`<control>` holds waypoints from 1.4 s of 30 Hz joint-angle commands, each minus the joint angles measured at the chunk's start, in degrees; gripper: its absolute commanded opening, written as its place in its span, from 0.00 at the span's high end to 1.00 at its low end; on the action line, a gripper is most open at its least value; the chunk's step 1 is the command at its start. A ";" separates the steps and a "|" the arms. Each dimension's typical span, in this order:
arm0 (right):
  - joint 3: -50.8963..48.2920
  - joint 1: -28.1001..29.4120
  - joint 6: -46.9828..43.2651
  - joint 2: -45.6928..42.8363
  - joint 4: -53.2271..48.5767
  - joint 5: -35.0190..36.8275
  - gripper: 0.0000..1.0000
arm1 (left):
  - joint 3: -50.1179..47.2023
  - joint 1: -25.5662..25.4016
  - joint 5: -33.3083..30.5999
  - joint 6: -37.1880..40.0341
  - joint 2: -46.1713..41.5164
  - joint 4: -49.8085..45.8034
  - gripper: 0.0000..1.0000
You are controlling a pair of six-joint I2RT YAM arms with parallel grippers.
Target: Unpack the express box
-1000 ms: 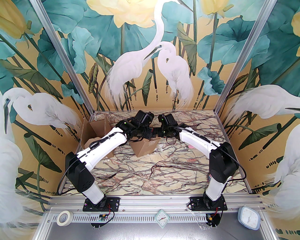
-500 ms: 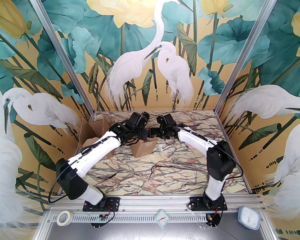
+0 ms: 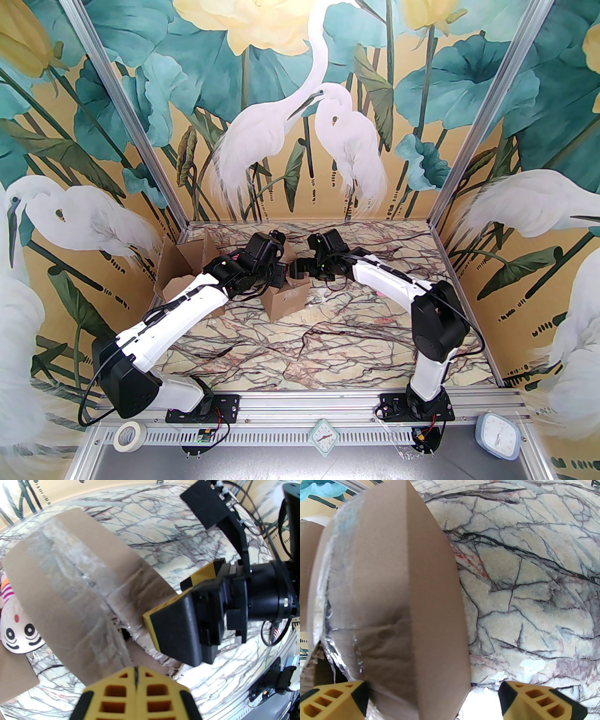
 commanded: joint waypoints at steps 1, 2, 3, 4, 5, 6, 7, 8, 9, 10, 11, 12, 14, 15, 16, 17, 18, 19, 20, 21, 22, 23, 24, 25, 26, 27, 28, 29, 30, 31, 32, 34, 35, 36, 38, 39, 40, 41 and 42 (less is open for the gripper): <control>-2.24 -1.24 0.67 -4.62 1.76 3.78 0.01 | 4.28 0.09 5.49 1.47 1.80 0.81 1.00; -2.38 -1.43 0.64 -6.08 0.92 4.32 0.02 | 5.28 -0.13 6.88 2.70 2.54 1.46 1.00; -2.85 -1.44 0.45 -7.68 0.14 5.25 0.02 | 6.48 -0.51 8.04 4.04 3.32 1.91 1.00; -3.45 -1.67 0.39 -9.15 -0.42 6.01 0.02 | 7.52 -0.73 9.42 5.46 4.06 2.15 1.00; -4.63 -2.14 0.71 -11.12 -0.72 6.54 0.02 | 8.81 -0.97 11.08 6.83 4.94 2.19 1.00; -5.94 -2.70 1.30 -12.98 -0.72 6.73 0.02 | 9.84 -1.24 12.47 8.44 5.68 2.43 1.00; -7.04 -3.22 1.96 -14.57 -0.84 6.90 0.02 | 10.51 -1.48 13.81 10.05 6.19 2.67 1.00; -8.59 -3.86 2.57 -16.28 -1.02 7.32 0.03 | 11.18 -1.96 14.75 11.64 6.66 3.04 1.00; -9.71 -4.40 2.89 -17.70 -1.17 7.51 0.03 | 11.67 -2.22 16.33 12.94 7.10 3.56 1.00; -10.38 -4.72 3.15 -18.80 -1.72 7.84 0.04 | 11.96 -2.35 17.71 13.81 7.42 3.97 1.00; -10.94 -4.99 3.18 -19.67 -2.37 7.94 0.04 | 12.18 -2.67 18.93 14.93 7.83 4.34 1.00; -11.38 -5.22 3.18 -20.45 -2.88 7.41 0.05 | 12.16 -2.92 20.01 16.33 8.07 4.56 1.00; -11.91 -5.35 3.08 -20.76 -4.17 6.12 0.07 | 11.50 -3.32 20.17 16.78 8.20 4.75 1.00; -12.23 -5.31 3.29 -20.78 -4.62 5.23 0.07 | 10.97 -3.31 20.12 16.77 8.27 4.52 1.00; -12.61 -5.32 3.67 -20.77 -4.51 4.30 0.07 | 10.33 -3.32 19.88 16.65 8.19 4.40 1.00; -13.42 -5.33 4.46 -20.88 -4.36 3.95 0.07 | 9.37 -3.31 19.42 16.20 8.02 4.47 1.00; -14.47 -5.48 5.02 -20.97 -3.84 3.76 0.07 | 8.60 -3.32 19.29 15.95 7.78 4.61 1.00; -15.36 -5.61 5.73 -21.04 -3.39 3.90 0.07 | 7.95 -3.31 19.07 15.50 7.79 4.81 1.00; -16.27 -5.93 6.44 -21.13 -3.11 4.18 0.07 | 7.44 -3.35 19.08 15.44 7.83 4.88 1.00; -16.99 -6.39 7.08 -21.15 -2.96 4.67 0.08 | 7.12 -3.56 18.82 15.61 8.00 4.73 1.00; -17.54 -6.82 7.76 -21.26 -3.28 5.86 0.08 | 7.03 -3.89 18.16 16.07 8.23 4.23 1.00; -18.10 -7.48 8.41 -21.86 -3.42 7.17 0.08 | 7.03 -4.31 17.68 16.81 8.40 3.50 1.00; -18.84 -8.25 8.73 -22.62 -2.91 7.65 0.08 | 6.95 -4.68 17.06 17.48 8.52 2.82 1.00; -19.46 -8.77 8.95 -23.50 -2.46 8.23 0.08 | 6.79 -4.96 16.53 17.92 8.57 2.29 1.00; -20.29 -9.52 9.31 -24.52 -1.74 8.85 0.09 | 6.76 -5.15 16.35 18.31 8.58 1.84 1.00; -21.10 -10.23 9.44 -25.47 -0.54 8.43 0.09 | 6.70 -5.25 16.01 18.54 8.54 1.56 0.99; -21.60 -10.76 9.44 -26.23 0.51 7.90 0.09 | 6.84 -5.35 15.72 18.91 8.72 1.26 0.99; -22.19 -11.20 9.53 -26.87 1.37 7.80 0.09 | 7.19 -5.55 15.52 19.19 8.95 0.79 0.97; -22.63 -11.51 9.62 -27.30 2.09 7.75 0.09 | 7.71 -5.68 14.82 19.42 9.30 0.30 0.93; -22.68 -11.77 9.47 -27.19 2.13 7.49 0.08 | 8.45 -5.88 14.50 19.69 9.79 -0.38 0.89; -22.37 -12.05 9.16 -26.70 1.82 7.21 0.08 | 9.53 -6.01 14.46 19.97 10.45 -1.38 0.86; -21.38 -12.25 8.17 -25.09 0.73 6.95 0.08 | 11.75 -6.34 13.62 20.13 11.92 -3.46 0.74; -20.97 -12.34 7.52 -24.28 0.71 6.54 0.08 | 12.80 -6.41 13.49 20.16 12.63 -4.39 0.65; -20.70 -12.40 7.31 -23.32 0.90 6.03 0.08 | 13.87 -6.61 12.93 20.12 13.18 -5.23 0.58; -19.99 -12.47 6.94 -22.09 1.52 4.69 0.08 | 15.95 -6.90 12.33 20.02 14.37 -6.42 0.47; -19.79 -12.40 6.98 -21.66 2.05 3.87 0.09 | 17.17 -7.07 11.96 19.91 14.98 -6.80 0.41; -19.53 -12.42 7.03 -21.30 2.05 3.59 0.09 | 18.30 -7.17 11.83 19.97 15.49 -7.16 0.37; -19.19 -12.39 6.82 -20.92 2.20 3.31 0.09 | 19.74 -7.18 11.63 20.22 16.31 -8.13 0.32; -18.91 -12.36 6.49 -20.65 2.18 3.15 0.09 | 21.44 -7.25 11.21 20.49 17.33 -9.64 0.28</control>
